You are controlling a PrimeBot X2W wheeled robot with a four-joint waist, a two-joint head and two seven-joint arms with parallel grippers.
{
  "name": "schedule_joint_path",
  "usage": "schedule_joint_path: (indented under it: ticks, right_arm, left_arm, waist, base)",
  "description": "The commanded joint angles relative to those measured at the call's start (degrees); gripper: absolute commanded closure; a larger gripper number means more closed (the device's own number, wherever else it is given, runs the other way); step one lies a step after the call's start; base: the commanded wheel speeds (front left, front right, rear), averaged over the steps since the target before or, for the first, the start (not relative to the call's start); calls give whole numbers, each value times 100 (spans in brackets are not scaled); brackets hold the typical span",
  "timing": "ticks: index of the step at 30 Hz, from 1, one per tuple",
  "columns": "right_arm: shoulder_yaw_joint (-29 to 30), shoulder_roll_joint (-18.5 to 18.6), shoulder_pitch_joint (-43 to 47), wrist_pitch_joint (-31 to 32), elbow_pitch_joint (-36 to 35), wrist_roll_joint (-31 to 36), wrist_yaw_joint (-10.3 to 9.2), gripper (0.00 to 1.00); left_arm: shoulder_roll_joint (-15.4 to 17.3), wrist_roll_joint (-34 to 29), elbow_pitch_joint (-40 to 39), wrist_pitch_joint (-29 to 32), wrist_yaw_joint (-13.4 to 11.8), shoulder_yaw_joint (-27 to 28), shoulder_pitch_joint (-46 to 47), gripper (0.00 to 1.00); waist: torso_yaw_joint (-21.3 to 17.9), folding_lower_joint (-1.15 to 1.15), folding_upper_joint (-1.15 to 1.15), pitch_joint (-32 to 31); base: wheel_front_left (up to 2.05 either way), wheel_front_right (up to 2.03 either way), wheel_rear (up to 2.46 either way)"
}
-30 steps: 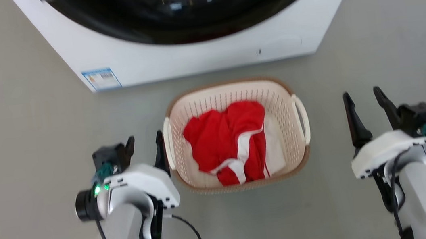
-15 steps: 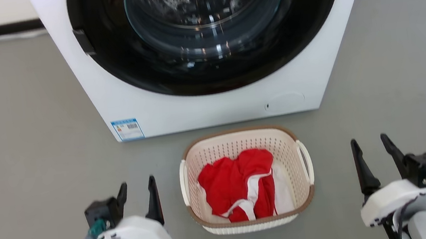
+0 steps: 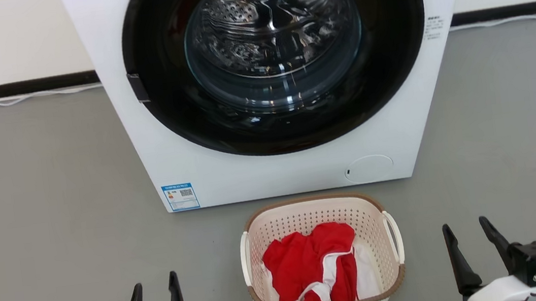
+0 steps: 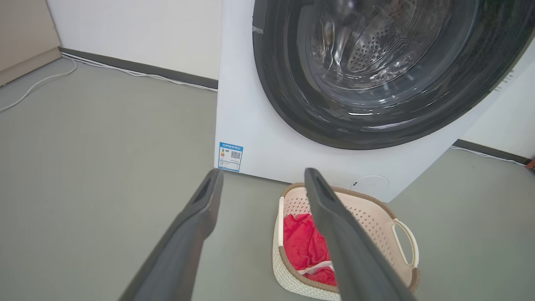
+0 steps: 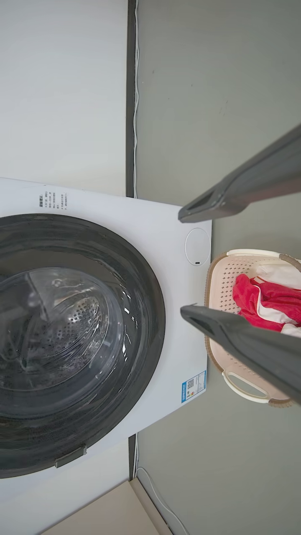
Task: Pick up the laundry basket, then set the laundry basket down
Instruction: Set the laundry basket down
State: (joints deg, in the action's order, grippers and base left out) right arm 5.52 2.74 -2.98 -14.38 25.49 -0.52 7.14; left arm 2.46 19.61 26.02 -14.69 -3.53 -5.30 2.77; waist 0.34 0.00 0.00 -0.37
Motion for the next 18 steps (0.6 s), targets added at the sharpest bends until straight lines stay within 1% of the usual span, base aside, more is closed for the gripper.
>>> schedule_joint_path:
  ticks: [1,18]
  right_arm:
    - [-159,14,-20,-62,-197,23,35,0]
    - [-214,14,183,-62,-385,53,35,0]
  left_arm:
    - [45,-15,-194,-30,-27,219,74,0]
    - [43,40,-360,-30,-88,293,-138,0]
  waist:
    - [33,0,0,-45]
    - [119,0,0,-154]
  base:
    - [0,0,0]
    - [0,0,0]
